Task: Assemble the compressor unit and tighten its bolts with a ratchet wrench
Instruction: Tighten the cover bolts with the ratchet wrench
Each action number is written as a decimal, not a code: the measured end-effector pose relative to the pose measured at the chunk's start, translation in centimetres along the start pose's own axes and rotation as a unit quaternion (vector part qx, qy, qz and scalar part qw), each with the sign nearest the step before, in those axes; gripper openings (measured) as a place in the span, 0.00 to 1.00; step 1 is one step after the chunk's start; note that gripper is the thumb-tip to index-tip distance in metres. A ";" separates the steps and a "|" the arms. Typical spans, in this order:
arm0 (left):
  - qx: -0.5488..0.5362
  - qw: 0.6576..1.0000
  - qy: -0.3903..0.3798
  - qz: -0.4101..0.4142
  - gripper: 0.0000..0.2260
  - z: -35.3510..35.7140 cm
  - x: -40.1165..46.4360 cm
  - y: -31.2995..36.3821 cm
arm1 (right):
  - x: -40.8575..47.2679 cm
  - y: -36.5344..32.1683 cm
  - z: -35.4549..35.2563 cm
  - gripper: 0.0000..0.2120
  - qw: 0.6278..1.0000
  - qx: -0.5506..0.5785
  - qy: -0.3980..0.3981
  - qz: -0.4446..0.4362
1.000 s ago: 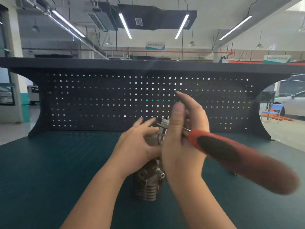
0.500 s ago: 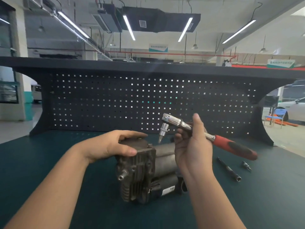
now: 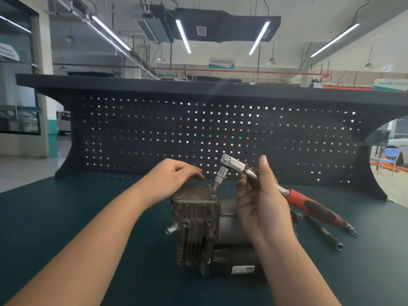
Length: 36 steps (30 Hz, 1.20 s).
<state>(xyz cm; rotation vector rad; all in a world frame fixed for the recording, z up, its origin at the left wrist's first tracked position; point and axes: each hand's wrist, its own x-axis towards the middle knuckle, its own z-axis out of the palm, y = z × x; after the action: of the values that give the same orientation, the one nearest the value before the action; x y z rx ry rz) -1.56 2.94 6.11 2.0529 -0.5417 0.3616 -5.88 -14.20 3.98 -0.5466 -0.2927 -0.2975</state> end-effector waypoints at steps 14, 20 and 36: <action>-0.045 0.991 0.127 0.016 0.15 2.9 -2.0 2.3 | 0.7 -0.2 -0.2 0.07 1.000 0.017 0.026 -0.002; -0.215 0.969 0.101 0.066 0.15 3.2 -2.9 0.6 | 0.8 0.2 -0.2 0.06 1.000 0.001 0.023 -0.012; -0.194 0.978 0.003 0.074 0.06 2.7 -3.1 0.8 | 0.7 0.4 -0.4 0.06 0.999 -0.010 0.003 -0.034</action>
<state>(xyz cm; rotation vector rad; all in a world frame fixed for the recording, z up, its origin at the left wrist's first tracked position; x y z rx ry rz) -4.51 0.92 3.95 1.6411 -0.7044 0.3198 -5.02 -14.20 3.72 -0.5556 -0.3026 -0.3690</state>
